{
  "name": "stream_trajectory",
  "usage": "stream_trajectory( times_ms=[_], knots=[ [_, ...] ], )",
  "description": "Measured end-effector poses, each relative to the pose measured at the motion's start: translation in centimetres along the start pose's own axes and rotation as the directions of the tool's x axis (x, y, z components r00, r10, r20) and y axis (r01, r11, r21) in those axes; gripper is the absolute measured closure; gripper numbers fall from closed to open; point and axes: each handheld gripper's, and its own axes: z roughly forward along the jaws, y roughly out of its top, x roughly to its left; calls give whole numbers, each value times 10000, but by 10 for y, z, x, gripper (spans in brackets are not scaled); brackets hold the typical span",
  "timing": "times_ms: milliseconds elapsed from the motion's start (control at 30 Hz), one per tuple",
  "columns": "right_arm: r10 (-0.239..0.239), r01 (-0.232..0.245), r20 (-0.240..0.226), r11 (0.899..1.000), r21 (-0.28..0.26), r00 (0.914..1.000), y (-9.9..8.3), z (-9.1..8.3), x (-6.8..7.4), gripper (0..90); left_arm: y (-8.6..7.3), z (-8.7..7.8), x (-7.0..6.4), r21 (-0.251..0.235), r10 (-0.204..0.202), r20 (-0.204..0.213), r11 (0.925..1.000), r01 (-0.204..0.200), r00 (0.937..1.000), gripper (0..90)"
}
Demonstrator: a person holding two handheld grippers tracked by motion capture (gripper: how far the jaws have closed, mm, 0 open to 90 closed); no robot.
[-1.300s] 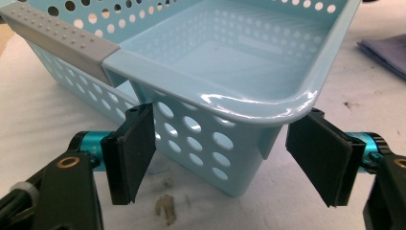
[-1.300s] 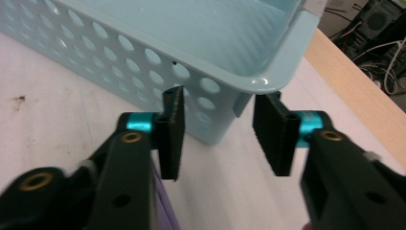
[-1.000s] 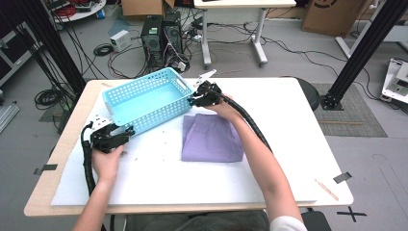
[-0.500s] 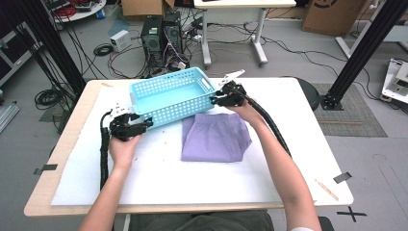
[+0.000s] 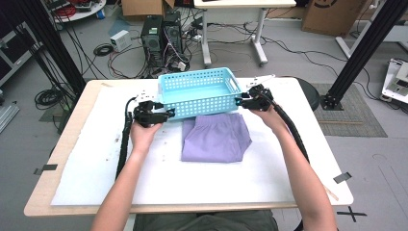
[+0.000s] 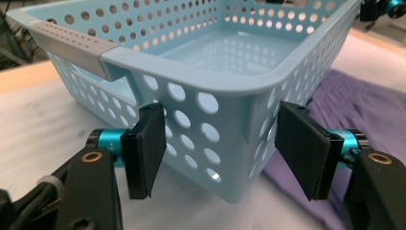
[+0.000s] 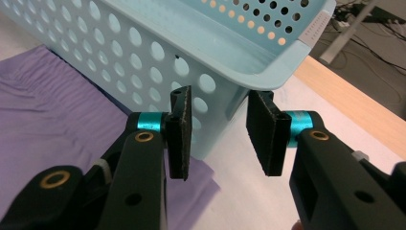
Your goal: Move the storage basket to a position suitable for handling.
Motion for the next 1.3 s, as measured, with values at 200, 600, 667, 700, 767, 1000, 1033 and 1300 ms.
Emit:
stream_trajectory(
  times_ms=[200,600,667,700,767,1000,1033,1300],
  knots=[
    [409,-413,425,9991,76,9983,-17,-13,-9,638,15,25,-4,476,386,438,9980,-407,9983,353],
    [467,-469,269,9989,56,9985,-42,-25,-7,677,10,43,-4,382,862,54,9955,-864,9963,466],
    [446,-449,442,9990,69,9980,-44,-25,-3,671,9,44,-5,428,858,87,9954,-861,9963,465],
    [410,-411,456,9992,14,9981,-44,-25,-3,666,9,45,-6,521,892,95,9946,-895,9960,466],
    [522,-524,422,9986,48,9977,-47,-25,-4,666,8,47,-9,663,976,108,9930,-982,9952,466],
    [828,-829,490,9966,1,9954,-55,-24,-9,631,7,52,-15,847,1108,207,9901,-1121,9936,437],
    [828,-829,490,9966,1,9954,-55,-24,-9,631,7,53,-16,876,1094,218,9900,-1109,9938,437],
    [822,-825,681,9966,23,9943,-58,-23,-7,533,7,52,-15,953,886,-56,9916,-877,9960,333]
  ],
)
